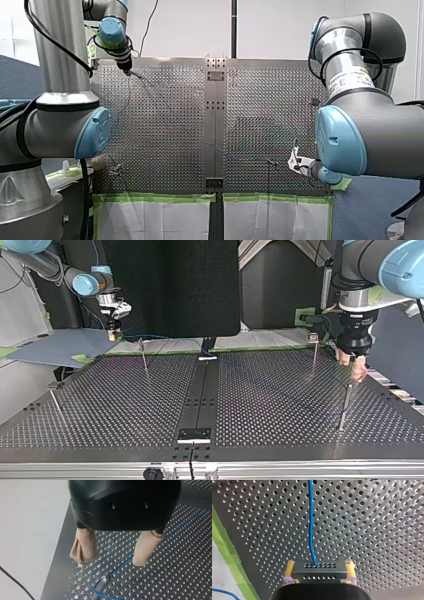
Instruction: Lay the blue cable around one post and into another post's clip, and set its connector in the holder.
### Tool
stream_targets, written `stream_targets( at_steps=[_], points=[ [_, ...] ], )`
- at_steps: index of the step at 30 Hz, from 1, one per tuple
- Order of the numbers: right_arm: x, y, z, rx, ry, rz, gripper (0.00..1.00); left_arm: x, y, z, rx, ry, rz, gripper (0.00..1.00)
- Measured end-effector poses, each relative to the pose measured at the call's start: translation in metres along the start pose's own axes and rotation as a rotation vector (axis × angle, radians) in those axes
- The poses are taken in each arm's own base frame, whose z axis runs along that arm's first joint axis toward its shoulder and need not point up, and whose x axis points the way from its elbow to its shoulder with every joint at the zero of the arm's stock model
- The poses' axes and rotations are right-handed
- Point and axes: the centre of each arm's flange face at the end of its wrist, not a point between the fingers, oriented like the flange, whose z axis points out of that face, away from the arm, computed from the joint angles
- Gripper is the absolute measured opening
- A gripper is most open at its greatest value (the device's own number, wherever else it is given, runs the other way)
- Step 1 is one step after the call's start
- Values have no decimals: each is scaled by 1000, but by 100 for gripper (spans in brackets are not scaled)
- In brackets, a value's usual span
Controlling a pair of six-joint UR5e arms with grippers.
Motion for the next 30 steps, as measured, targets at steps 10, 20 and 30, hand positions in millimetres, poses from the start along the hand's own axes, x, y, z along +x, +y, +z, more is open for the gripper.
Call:
stream_targets(
  at_steps=[10, 20, 30],
  points=[
    [0, 0, 0, 0, 0, -1, 0, 0, 0, -1, 1, -1, 0, 100],
    [0, 0, 0, 0, -1, -1, 0, 2, -4, -3, 17, 6, 6, 100],
    [0, 0, 0, 0, 0, -2, 0, 33, -32, -19, 158, 30, 39, 100]
  ],
)
